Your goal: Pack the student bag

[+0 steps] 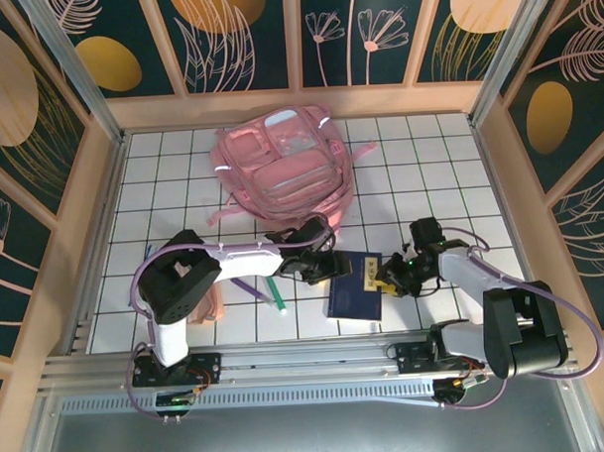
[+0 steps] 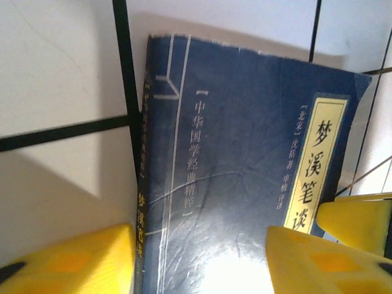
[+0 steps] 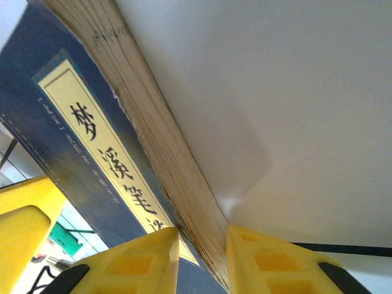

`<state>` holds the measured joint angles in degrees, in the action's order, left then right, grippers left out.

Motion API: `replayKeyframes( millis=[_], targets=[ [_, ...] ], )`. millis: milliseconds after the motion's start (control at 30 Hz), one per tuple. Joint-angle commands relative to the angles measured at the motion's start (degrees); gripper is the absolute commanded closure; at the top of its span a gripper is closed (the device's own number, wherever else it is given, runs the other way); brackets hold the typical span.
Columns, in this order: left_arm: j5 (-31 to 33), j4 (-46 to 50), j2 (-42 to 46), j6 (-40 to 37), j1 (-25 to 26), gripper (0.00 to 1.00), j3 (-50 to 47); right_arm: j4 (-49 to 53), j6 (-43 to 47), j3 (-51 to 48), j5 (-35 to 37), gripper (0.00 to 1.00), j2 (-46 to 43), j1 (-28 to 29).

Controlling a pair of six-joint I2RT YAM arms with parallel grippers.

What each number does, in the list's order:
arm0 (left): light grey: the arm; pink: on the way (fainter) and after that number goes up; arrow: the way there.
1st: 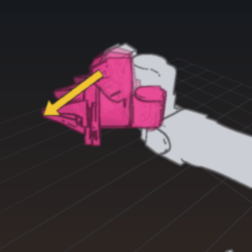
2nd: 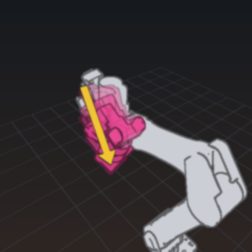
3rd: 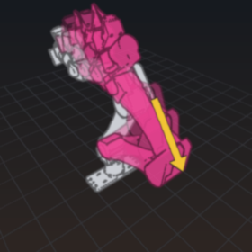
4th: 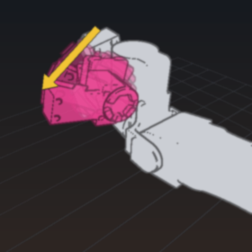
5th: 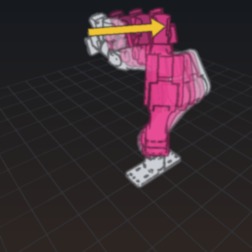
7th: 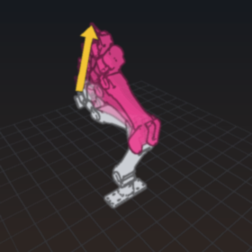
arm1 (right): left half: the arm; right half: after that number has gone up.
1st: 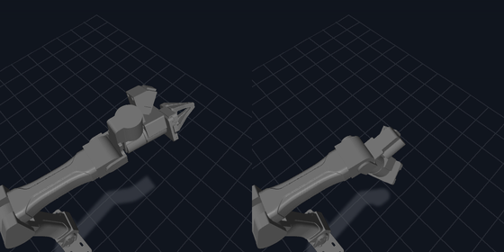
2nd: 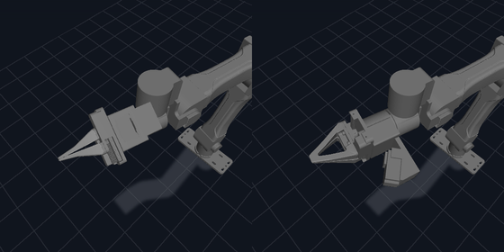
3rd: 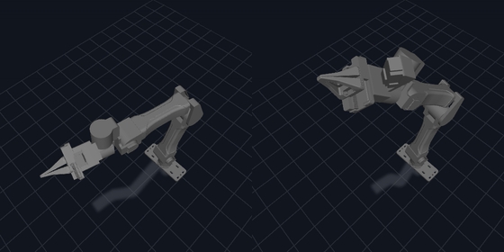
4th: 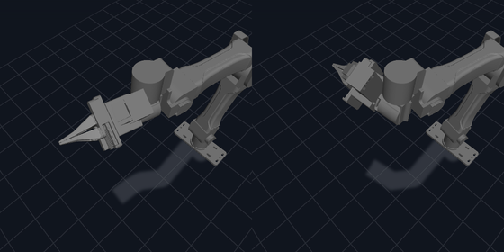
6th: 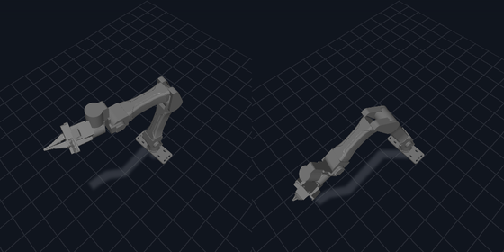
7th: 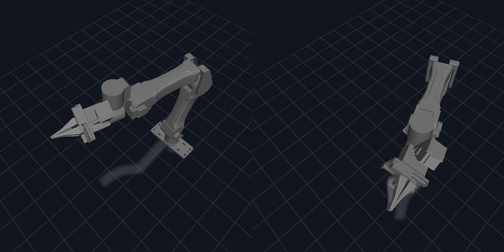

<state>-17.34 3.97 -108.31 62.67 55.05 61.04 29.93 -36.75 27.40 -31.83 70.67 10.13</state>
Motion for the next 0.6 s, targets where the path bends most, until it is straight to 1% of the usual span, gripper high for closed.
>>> replayKeyframes(
  millis=[0, 133, 267, 333, 433, 567],
  targets=[
    [-3.6, 2.7, -1.9, 2.2, 1.3, 0.51, 0.8, -0.5, 1.0, -1.1, -2.1, 0.73, 0.6, 0.5],
    [-5.0, -2.6, 0.0, 3.0, 1.4, 0.53, 0.7, -0.9, 0.9, -1.5, -2.4, 0.74, 0.6, 0.7],
    [-5.9, -4.9, 2.2, 1.7, 1.4, 0.54, 0.2, -1.8, 1.1, -1.6, -2.7, 0.74, 1.5, 0.8],
    [-7.5, -9.1, 2.8, 2.7, 1.5, 0.55, -1.2, -2.6, 1.0, -1.8, -3.1, 0.74, 2.0, 0.8],
    [-8.4, -13.3, 3.4, 4.1, 1.4, 0.6, -2.6, -3.2, 1.6, -1.1, -3.6, 0.74, 3.3, 0.8],
    [-9.1, -14.3, 4.4, 3.3, 1.5, 0.63, -2.9, -2.9, 2.2, -0.2, -3.4, 0.75, 3.6, 0.9]
  ],
)
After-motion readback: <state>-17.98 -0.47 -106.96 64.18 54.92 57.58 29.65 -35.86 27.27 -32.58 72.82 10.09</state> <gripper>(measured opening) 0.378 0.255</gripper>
